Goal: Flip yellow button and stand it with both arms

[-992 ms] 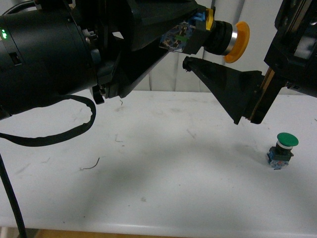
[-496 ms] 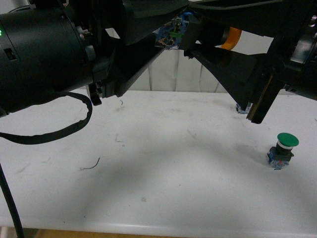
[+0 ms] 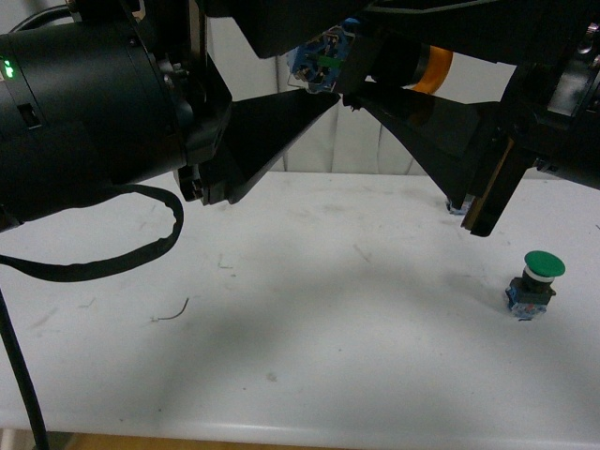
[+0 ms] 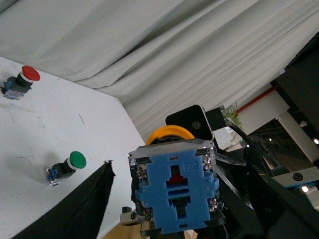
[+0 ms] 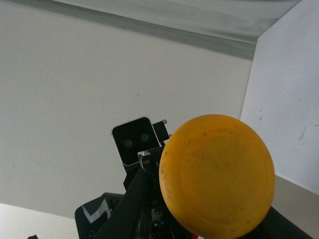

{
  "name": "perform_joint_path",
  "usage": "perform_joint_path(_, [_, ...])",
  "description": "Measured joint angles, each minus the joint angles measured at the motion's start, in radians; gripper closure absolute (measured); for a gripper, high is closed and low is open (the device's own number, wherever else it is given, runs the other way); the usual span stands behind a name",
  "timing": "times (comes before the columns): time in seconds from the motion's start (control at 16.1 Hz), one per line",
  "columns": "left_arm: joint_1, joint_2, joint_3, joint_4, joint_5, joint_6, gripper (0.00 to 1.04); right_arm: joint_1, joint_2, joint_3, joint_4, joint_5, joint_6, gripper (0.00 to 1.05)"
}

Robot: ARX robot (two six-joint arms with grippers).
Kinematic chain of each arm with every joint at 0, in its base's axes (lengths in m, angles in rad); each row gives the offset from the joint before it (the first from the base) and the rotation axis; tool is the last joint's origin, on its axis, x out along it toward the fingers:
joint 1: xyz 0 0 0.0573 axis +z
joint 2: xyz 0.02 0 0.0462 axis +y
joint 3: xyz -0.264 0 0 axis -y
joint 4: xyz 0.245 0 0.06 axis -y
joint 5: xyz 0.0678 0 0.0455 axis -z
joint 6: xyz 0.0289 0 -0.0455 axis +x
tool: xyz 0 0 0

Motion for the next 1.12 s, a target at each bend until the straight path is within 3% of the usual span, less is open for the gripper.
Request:
perform_joint_path(0.12, [0.0,0.0,0.0,0.0,0.001,0.001,0.16,0.0,0.0,0.0,0.0,0.0,0.0,0.71])
perform_joint_path(0.19, [0.0,0.0,0.0,0.0,0.001,0.006,0.05,-0.001,0.0,0.0,0.0,0.0,0.0,0.71])
perform_joint_path(0.5, [0.054,0.0,-0.006,0.0,0.016,0.007,0.07,-0.015,0.011,0.001,0.002,-0.005,0.024,0.71])
perform_joint_path(0.93, [0.396,-0.116,-0.069,-0.004,0.079,0.032,0.07,-0.053,0.018,0.005,-0.001,-0.006,0.049,0.71])
perform_joint_path(1.12, [0.499,-0.364,-0.192,-0.225,0.05,0.23,0.07,-0.066,0.024,0.006,0.0,-0.004,0.06,0.71])
